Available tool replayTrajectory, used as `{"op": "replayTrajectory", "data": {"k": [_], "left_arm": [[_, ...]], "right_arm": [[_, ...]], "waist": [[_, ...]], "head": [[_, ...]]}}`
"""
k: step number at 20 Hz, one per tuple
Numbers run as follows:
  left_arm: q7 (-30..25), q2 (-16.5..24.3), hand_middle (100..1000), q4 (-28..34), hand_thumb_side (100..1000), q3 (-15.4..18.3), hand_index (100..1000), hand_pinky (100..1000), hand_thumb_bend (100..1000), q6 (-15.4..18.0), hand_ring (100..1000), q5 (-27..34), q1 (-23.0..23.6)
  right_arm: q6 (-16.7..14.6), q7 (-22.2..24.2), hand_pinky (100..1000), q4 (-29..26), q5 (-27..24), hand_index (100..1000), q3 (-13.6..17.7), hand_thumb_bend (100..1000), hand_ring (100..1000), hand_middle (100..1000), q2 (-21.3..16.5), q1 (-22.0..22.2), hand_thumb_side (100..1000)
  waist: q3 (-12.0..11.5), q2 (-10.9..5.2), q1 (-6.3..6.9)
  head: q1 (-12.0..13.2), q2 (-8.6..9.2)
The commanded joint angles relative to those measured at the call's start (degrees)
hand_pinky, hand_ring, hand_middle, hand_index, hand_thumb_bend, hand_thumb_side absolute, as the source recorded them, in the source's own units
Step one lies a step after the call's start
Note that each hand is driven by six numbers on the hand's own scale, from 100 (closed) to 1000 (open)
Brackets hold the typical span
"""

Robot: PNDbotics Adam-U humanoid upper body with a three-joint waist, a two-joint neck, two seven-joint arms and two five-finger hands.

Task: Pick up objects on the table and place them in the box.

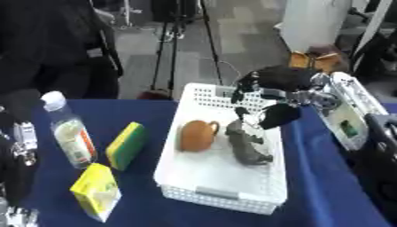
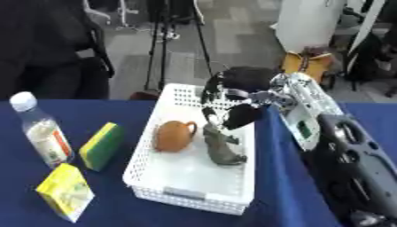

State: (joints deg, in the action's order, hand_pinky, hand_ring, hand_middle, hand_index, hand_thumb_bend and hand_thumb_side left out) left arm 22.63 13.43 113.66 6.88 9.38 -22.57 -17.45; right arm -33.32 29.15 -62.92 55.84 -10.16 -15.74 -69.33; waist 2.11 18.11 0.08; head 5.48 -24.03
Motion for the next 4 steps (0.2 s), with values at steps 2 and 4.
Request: {"op": "replayTrajectory", "data": {"k": [2, 4], "left_arm": [[0.03, 0.33, 546, 0.94, 796, 0.13, 725, 882, 100, -0.08, 736, 0.07, -0.39], [0.04, 0.36, 547, 0.94, 788, 0.18, 725, 881, 100, -0.09, 735, 0.03, -0.35]], "right_arm": [[2.23, -0.87, 770, -5.87, -3.20, 774, 2.06, 100, 811, 632, -2.72, -0.31, 777], [4.39, -2.18, 755, -8.97, -3.74, 754, 3.20, 100, 793, 609, -3.51, 0.18, 771]], "waist": [[0.12, -1.22, 0.40], [0.19, -1.21, 0.67]], "head": [[0.48, 0.67], [0.86, 0.59]]}}
